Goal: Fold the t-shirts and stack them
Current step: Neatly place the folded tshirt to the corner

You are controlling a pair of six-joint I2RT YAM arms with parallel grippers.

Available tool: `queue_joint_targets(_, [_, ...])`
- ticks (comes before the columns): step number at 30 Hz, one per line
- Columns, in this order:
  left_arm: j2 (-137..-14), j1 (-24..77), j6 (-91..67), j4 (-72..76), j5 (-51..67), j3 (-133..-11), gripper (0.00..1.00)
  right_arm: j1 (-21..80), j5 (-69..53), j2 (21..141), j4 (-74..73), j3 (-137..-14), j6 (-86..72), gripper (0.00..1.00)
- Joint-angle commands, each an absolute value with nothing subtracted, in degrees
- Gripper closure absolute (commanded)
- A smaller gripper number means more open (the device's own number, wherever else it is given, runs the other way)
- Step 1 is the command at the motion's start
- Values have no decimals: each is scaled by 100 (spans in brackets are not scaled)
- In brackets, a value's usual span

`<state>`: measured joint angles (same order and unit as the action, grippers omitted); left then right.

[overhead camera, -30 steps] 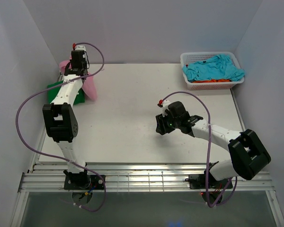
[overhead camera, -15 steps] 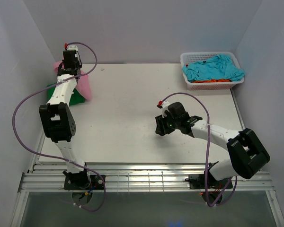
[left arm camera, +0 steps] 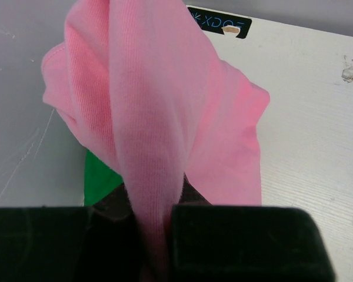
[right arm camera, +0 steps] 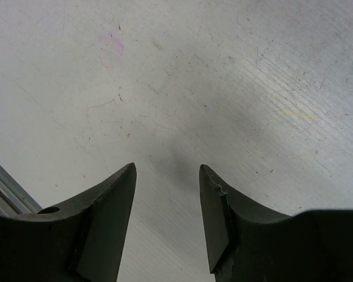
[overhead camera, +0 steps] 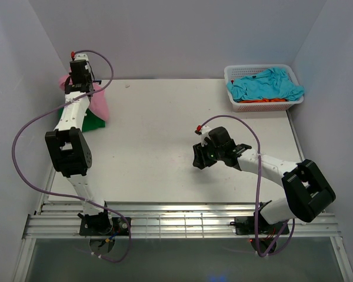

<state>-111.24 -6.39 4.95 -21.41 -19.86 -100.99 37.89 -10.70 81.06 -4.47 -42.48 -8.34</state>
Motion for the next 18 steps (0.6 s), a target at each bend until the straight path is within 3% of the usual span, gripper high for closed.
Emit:
queue_joint_targets(1, [-11039, -791, 431, -1881, -1969, -10231, 100, 3771, -1160, 8147, -264, -4236, -756, 47])
queue_joint_targets(18, [-11935, -1116, 167, -1679, -2732, -9703, 100, 3771, -1143, 7945, -325, -4166, -738, 47])
